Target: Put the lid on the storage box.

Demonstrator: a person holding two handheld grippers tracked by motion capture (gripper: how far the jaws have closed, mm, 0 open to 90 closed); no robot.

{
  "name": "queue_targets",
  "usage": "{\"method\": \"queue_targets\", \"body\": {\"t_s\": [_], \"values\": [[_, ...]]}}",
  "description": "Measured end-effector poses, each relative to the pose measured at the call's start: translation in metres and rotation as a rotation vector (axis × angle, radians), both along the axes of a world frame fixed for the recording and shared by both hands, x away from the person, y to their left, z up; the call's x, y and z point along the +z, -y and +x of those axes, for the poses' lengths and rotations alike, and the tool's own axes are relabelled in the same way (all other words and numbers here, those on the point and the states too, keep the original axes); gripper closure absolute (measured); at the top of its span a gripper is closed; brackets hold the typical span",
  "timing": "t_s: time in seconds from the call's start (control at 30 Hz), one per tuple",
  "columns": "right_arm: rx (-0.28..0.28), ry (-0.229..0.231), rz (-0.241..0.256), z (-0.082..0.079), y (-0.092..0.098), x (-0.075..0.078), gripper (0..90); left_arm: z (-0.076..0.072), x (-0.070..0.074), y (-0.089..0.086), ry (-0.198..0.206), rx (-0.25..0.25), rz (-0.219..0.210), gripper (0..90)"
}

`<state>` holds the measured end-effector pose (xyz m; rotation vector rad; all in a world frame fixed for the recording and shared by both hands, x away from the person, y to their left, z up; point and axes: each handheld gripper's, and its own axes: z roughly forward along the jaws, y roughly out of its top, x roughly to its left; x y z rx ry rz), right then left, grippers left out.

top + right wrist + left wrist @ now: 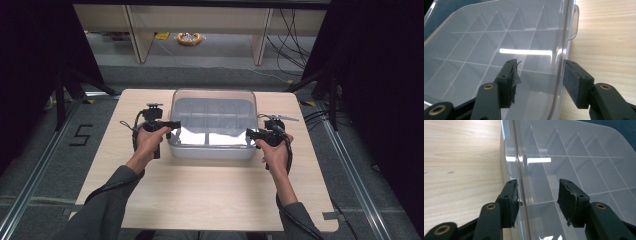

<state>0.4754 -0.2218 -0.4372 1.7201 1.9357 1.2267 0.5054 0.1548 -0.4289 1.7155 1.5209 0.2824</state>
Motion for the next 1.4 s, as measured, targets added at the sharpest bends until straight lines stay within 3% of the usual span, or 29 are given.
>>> {"method": "queue_targets", "body": {"t_s": [0.17,0.2,0.3,0.4,0.57,0.7,0.77,0.83,0.93,1.0,1.03,1.13,1.17,1.2,1.23,1.27,1.4], "values": [[-0.014,-0.006,0.000,-0.001,-0.002,-0.001,48.4,-0.001,-0.005,-0.002,-0.006,-0.009,-0.006,49.5],[0.022,0.031,-0.025,0.001,0.002,-0.002,48.3,-0.001,-0.006,-0.002,-0.007,-0.012,-0.007,49.1],[-0.006,-0.012,0.017,-0.002,-0.001,0.000,48.4,-0.001,-0.007,0.000,0.010,-0.021,0.008,48.1],[0.012,0.025,-0.013,-0.002,0.001,-0.002,48.3,-0.002,-0.007,0.001,0.016,-0.030,0.019,46.4],[0.006,0.025,-0.021,-0.003,0.002,-0.003,47.9,-0.003,-0.006,0.001,0.010,-0.042,0.022,45.8],[0.006,0.026,-0.019,-0.004,0.001,-0.002,45.7,-0.004,-0.011,0.002,0.005,-0.055,0.075,47.1],[0.007,0.035,0.001,-0.003,0.002,-0.003,45.2,-0.006,-0.014,0.005,0.029,-0.044,0.081,44.6],[0.010,0.022,-0.020,-0.005,-0.001,-0.001,43.9,-0.007,-0.012,0.006,0.040,-0.063,0.114,45.7],[0.011,0.021,-0.023,-0.005,-0.001,-0.001,43.7,-0.007,-0.012,0.005,0.044,-0.065,0.107,46.6],[-0.005,-0.002,0.010,-0.005,-0.001,0.000,44.4,-0.007,-0.012,0.005,0.042,-0.067,0.107,46.6],[0.023,0.030,-0.022,-0.003,0.002,-0.001,44.4,-0.007,-0.013,0.005,0.046,-0.066,0.106,46.6],[-0.012,-0.013,-0.005,-0.004,0.000,0.003,46.6,-0.006,-0.014,0.002,0.034,-0.071,0.100,47.3],[-0.002,-0.007,-0.009,-0.004,0.002,0.005,46.4,-0.006,-0.014,0.002,0.036,-0.065,0.091,47.8],[-0.027,-0.018,0.003,-0.005,0.001,0.005,46.5,-0.005,-0.015,0.002,0.035,-0.063,0.083,47.8],[-0.008,-0.021,0.022,-0.005,0.004,0.005,46.8,-0.005,-0.015,0.001,0.036,-0.064,0.082,47.7],[0.023,-0.008,0.005,-0.002,0.007,0.003,47.3,-0.006,-0.015,0.002,0.033,-0.061,0.079,47.7],[0.002,-0.016,0.018,-0.003,0.009,0.003,47.4,-0.005,-0.015,0.001,0.035,-0.066,0.077,47.8]]}}
